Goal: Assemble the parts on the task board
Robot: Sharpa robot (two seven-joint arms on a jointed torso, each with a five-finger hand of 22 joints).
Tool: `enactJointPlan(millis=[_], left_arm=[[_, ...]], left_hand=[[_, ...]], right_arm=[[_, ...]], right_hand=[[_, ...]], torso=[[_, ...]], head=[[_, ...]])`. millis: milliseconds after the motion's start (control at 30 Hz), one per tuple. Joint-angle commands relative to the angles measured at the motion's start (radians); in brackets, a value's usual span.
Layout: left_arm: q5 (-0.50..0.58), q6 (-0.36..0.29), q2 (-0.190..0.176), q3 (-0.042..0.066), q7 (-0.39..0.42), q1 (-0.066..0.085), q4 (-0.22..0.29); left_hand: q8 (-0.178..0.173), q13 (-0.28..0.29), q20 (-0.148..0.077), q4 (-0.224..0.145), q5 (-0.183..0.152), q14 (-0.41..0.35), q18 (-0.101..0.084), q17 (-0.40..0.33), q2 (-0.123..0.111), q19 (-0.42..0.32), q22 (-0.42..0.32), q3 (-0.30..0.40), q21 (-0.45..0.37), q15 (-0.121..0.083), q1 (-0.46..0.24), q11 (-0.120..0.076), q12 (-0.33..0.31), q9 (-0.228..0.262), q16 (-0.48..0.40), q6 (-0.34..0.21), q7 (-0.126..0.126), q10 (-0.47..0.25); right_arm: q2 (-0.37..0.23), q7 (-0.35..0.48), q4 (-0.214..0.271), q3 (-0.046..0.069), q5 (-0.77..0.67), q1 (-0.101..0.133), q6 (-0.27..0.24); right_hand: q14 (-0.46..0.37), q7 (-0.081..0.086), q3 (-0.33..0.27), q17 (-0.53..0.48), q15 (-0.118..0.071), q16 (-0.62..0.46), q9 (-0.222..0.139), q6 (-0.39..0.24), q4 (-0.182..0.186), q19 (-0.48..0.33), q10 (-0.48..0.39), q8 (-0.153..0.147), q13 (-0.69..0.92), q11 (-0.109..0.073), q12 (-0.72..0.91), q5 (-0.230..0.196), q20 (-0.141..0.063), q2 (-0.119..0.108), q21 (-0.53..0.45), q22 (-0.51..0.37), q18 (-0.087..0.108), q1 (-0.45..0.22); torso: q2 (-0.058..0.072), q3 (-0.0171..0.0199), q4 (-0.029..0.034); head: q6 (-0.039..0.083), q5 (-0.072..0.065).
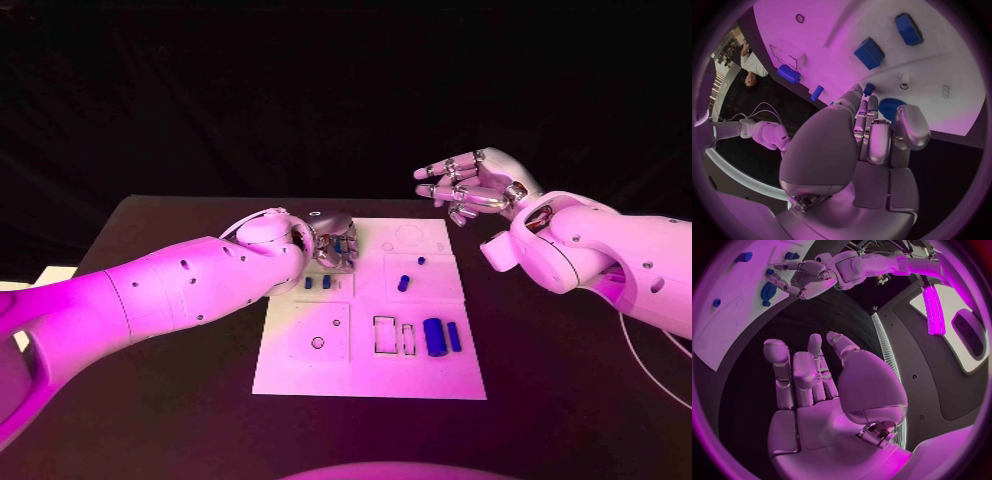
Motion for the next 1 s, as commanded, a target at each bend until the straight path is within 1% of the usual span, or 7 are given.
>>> enactJointPlan(millis=[33,467,633,733,800,900,1000], left_arm=[[-0.022,0.044,0.005,0.001,-0.026,0.000,-0.003],[-0.023,0.069,0.022,0.001,-0.043,-0.006,-0.024],[-0.023,0.069,0.026,0.002,-0.041,-0.006,-0.033],[-0.022,0.070,0.028,0.002,-0.037,-0.006,-0.035],[-0.019,0.072,0.030,0.002,-0.033,-0.006,-0.035],[-0.011,0.075,0.033,0.002,-0.028,-0.006,-0.036],[-0.007,0.073,0.034,0.002,-0.024,-0.006,-0.037]], left_hand=[[-0.008,-0.003,-0.003,-0.001,0.005,0.031,-0.020,-0.004,0.007,0.012,0.009,0.015,0.010,-0.008,-0.002,0.000,-0.010,-0.004,0.006,0.011,0.000,0.011],[-0.023,-0.011,-0.004,-0.010,0.005,0.030,-0.023,-0.020,0.001,0.013,0.026,0.059,0.029,-0.008,-0.002,0.001,-0.036,-0.017,0.002,0.020,0.002,0.025],[-0.027,-0.012,-0.004,-0.014,0.005,0.030,-0.023,-0.021,0.000,0.012,0.030,0.076,0.032,-0.008,-0.002,0.002,-0.043,-0.020,0.003,0.024,0.003,0.029],[-0.028,-0.012,-0.003,-0.015,0.005,0.030,-0.024,-0.020,0.001,0.013,0.034,0.085,0.035,-0.008,-0.003,0.001,-0.045,-0.021,0.004,0.028,0.003,0.033],[-0.029,-0.012,-0.004,-0.017,0.005,0.030,-0.024,-0.020,0.001,0.012,0.037,0.095,0.039,-0.009,-0.006,0.000,-0.047,-0.023,0.005,0.033,0.001,0.041],[-0.029,-0.008,-0.006,-0.022,0.004,0.031,-0.025,-0.017,0.004,0.013,0.045,0.111,0.049,-0.013,-0.008,-0.006,-0.044,-0.024,0.009,0.043,-0.002,0.061],[-0.025,-0.004,-0.008,-0.031,0.005,0.031,-0.026,-0.018,0.009,0.014,0.051,0.129,0.055,-0.017,-0.005,-0.011,-0.042,-0.024,0.010,0.059,-0.005,0.077]], right_arm=[[0.001,0.004,0.001,0.000,-0.002,-0.001,0.014],[0.000,0.004,0.002,0.000,-0.003,-0.001,0.015],[0.000,0.004,0.003,0.000,-0.003,-0.001,0.015],[0.000,0.004,0.002,0.000,-0.003,-0.001,0.015],[0.001,0.005,0.002,0.000,-0.003,-0.001,0.015],[0.002,0.005,0.002,0.000,-0.003,-0.001,0.016],[0.003,0.005,0.002,0.000,-0.003,-0.001,0.016]], right_hand=[[0.005,-0.001,-0.002,0.001,0.003,-0.004,0.001,-0.009,0.005,-0.004,-0.009,0.002,-0.001,0.000,0.006,0.007,0.002,0.002,-0.006,0.000,0.019,-0.003],[0.005,-0.001,-0.002,0.002,0.003,-0.003,0.001,-0.008,0.005,-0.003,-0.009,0.003,-0.001,-0.001,0.006,0.008,0.002,0.003,-0.005,0.001,0.019,-0.002],[0.005,-0.001,-0.002,0.002,0.003,-0.003,0.001,-0.008,0.005,-0.003,-0.009,0.003,-0.001,-0.001,0.006,0.008,0.002,0.003,-0.005,0.001,0.019,-0.002],[0.005,-0.001,-0.002,0.002,0.003,-0.003,0.001,-0.008,0.005,-0.003,-0.009,0.003,-0.001,-0.001,0.006,0.008,0.002,0.003,-0.005,0.001,0.019,-0.002],[0.005,-0.001,-0.002,0.002,0.003,-0.003,0.001,-0.008,0.005,-0.003,-0.009,0.003,-0.001,-0.001,0.006,0.008,0.002,0.003,-0.005,0.001,0.019,-0.002],[0.005,-0.001,-0.002,0.002,0.003,-0.003,0.001,-0.008,0.005,-0.003,-0.009,0.003,-0.001,-0.001,0.006,0.008,0.002,0.003,-0.005,0.001,0.019,-0.002],[0.005,-0.001,-0.002,0.002,0.003,-0.003,0.001,-0.008,0.005,-0.003,-0.009,0.003,-0.001,-0.001,0.006,0.008,0.002,0.003,-0.005,0.001,0.019,-0.002]], torso=[[0.000,-0.0005,-0.0002],[0.001,-0.0006,-0.0002],[0.000,0.0008,-0.0006],[0.000,0.0006,0.0002],[0.000,-0.0001,0.0006],[0.000,0.0010,0.0005],[0.000,0.0008,0.0002]], head=[[0.000,0.001],[-0.002,0.003],[-0.003,0.001],[-0.004,0.001],[-0.004,0.001],[-0.004,0.002],[-0.004,0.004]])
